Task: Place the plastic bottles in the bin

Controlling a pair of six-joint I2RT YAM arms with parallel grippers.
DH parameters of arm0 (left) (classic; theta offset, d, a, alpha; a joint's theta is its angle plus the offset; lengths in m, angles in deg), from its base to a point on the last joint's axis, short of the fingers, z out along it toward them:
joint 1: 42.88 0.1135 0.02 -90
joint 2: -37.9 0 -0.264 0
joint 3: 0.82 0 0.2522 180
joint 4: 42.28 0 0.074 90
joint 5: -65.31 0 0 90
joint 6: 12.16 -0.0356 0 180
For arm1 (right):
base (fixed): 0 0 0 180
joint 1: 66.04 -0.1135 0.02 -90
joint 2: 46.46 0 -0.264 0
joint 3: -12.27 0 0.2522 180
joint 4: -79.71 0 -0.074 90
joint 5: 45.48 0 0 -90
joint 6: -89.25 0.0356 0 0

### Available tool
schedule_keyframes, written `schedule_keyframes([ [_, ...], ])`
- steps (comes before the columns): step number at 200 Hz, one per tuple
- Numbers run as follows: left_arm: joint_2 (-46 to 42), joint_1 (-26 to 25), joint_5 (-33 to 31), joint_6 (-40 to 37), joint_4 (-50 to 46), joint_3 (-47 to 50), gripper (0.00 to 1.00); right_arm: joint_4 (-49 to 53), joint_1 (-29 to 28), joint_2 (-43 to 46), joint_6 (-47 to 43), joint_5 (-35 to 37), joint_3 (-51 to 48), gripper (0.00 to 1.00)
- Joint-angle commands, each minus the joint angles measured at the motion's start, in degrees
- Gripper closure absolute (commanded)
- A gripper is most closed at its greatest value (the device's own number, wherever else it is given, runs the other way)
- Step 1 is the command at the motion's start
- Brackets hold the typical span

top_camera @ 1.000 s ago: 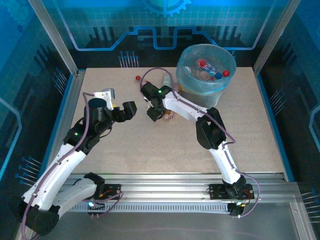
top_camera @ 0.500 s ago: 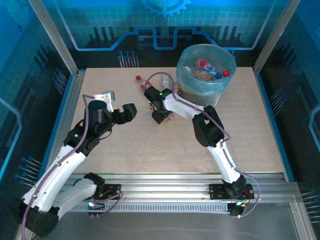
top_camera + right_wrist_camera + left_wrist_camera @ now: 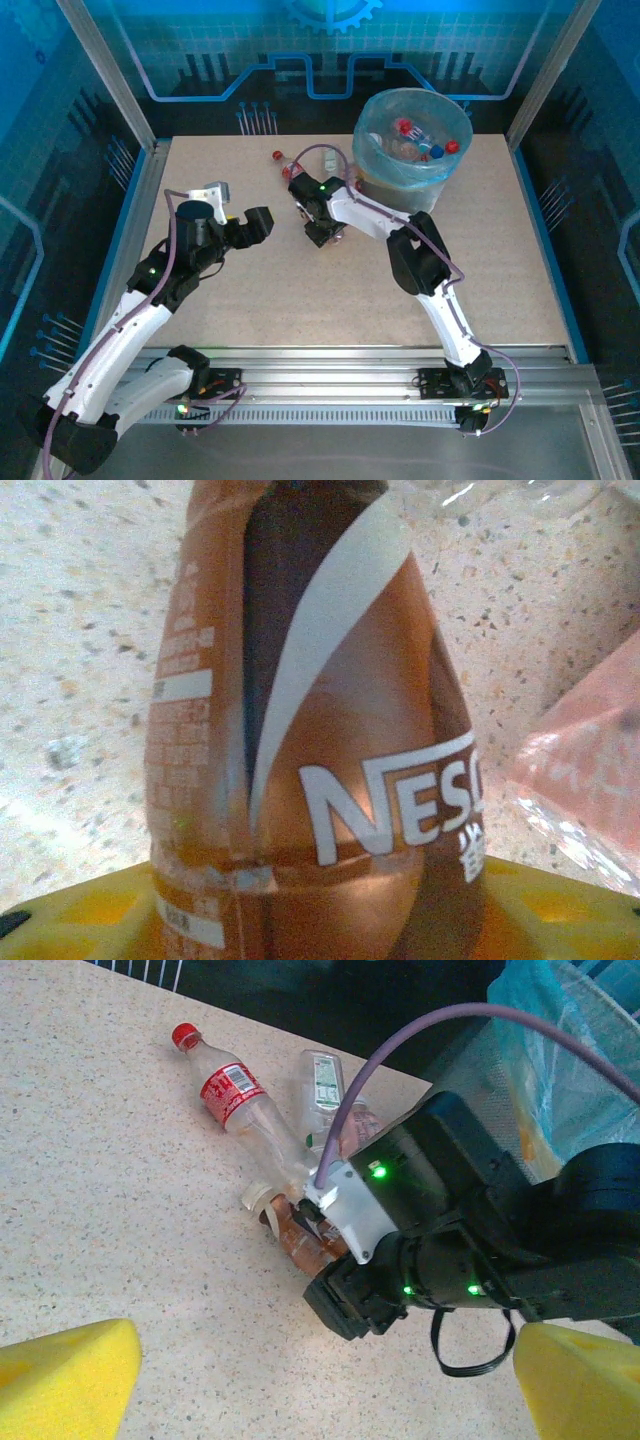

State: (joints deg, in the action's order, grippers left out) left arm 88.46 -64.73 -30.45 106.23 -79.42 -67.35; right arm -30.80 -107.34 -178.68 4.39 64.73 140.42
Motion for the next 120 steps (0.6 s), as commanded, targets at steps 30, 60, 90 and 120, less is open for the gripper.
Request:
schedule_keyframes([
  [30,0.01,0.43,-3.33,-3.77,-1.72,-7.27,0.04,3.85,-1.3,14.59,0.93,-7.26,-1.68,0.43],
  [60,2.28,0.42,-3.07,-4.12,0.1,-11.53,0.04,5.58,-0.64,21.54,0.08,-10.14,-0.31,0.44],
  [90,6.68,0.28,0.76,-2.59,2.61,-16.31,0.06,5.74,1.68,27.83,0.15,-10.98,3.15,0.45],
  [120,11.84,-2.98,2.02,-1.85,5.89,-20.89,0.08,2.72,6.83,33.16,1.61,-8.33,5.02,0.47],
])
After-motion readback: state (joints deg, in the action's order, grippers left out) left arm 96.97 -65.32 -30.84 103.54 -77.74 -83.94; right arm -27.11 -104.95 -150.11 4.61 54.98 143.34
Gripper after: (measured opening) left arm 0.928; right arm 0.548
